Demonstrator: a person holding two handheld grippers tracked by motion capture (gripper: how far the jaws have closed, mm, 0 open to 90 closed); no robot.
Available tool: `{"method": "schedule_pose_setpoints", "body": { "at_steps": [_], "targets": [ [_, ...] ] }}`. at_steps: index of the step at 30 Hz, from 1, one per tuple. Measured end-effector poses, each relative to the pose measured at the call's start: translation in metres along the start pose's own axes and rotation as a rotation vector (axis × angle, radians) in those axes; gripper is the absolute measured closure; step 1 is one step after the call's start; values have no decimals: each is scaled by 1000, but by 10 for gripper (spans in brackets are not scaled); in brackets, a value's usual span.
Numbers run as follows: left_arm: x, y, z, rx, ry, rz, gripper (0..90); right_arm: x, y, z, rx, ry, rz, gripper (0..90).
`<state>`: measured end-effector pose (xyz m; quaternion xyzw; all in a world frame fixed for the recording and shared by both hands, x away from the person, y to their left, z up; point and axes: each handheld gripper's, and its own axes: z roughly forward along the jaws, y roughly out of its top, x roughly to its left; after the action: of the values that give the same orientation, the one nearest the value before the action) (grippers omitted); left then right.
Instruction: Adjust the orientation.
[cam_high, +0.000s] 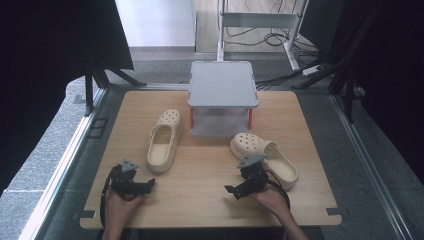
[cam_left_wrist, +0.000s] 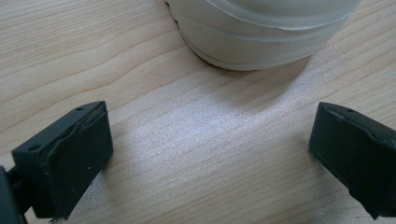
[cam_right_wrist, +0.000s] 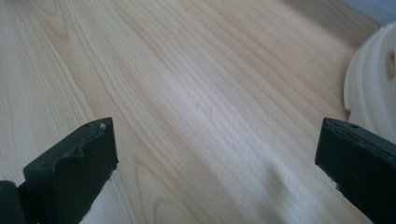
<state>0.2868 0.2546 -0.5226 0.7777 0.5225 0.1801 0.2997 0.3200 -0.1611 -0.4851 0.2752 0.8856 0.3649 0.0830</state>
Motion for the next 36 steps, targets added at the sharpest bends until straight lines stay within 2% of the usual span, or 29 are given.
{"method": "schedule_pose_setpoints", "body": {
  "at_steps": [1, 6, 8, 11, 12, 20, 25, 29, 36],
  "targets": [
    [0, 0, 0, 0, 0, 0, 0, -1, 6, 2, -4, 15, 13, 0],
    [0, 0, 0, 0, 0, 0, 0, -4, 20, 6, -16, 47, 15, 0],
    [0, 0, 0, 0, 0, 0, 0, -6, 28, 9, -30, 76, 24, 0],
    [0, 0, 0, 1, 0, 0, 0, -7, 39, 13, -28, 70, 18, 0],
    [0, 0, 0, -1, 0, -1, 0, -8, 47, 17, -25, 77, 29, 0],
    [0, 0, 0, 0, 0, 5, 0, -7, 74, 30, -17, 62, 39, 22],
    [0, -1, -1, -3, -8, 3, 0, -7, 101, 45, -13, 44, 28, 29],
    [1, -2, -2, 3, -15, 25, 0, -7, 112, 53, -13, 45, 29, 33],
    [1, -4, -3, 0, -23, 26, 0, -6, 137, 72, -24, 39, 57, 73]
  ]
}}
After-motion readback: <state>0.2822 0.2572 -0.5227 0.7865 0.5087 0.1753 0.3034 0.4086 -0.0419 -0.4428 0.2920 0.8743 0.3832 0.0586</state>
